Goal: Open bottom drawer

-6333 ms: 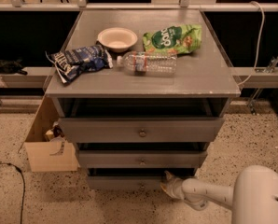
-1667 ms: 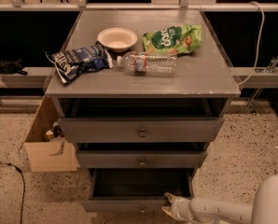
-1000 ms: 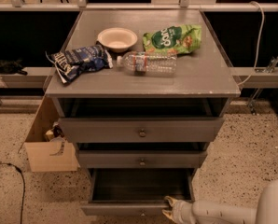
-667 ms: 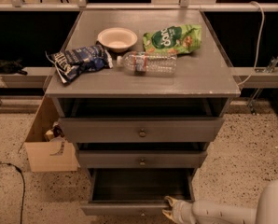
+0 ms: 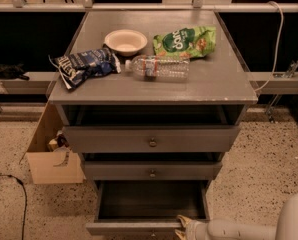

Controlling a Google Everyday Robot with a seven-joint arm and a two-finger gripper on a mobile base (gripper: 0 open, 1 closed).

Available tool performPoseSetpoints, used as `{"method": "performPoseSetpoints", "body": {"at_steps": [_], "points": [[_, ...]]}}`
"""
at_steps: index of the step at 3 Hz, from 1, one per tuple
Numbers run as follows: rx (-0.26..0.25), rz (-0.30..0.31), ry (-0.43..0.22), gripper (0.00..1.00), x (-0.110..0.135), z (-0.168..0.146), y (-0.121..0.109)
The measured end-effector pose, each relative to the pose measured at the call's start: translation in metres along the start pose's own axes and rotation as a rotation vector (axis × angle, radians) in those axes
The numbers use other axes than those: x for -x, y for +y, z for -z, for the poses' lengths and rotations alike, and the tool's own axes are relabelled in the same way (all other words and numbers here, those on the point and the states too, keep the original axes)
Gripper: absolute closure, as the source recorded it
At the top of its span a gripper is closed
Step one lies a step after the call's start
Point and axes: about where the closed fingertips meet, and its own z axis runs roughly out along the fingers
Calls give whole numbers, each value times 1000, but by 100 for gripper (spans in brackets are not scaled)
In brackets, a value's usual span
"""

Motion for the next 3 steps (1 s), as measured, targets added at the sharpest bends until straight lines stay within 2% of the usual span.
{"method": "performPoseSetpoints", "body": {"at_steps": [3], "points": [[1, 0, -4, 100, -2, -2, 2]]}}
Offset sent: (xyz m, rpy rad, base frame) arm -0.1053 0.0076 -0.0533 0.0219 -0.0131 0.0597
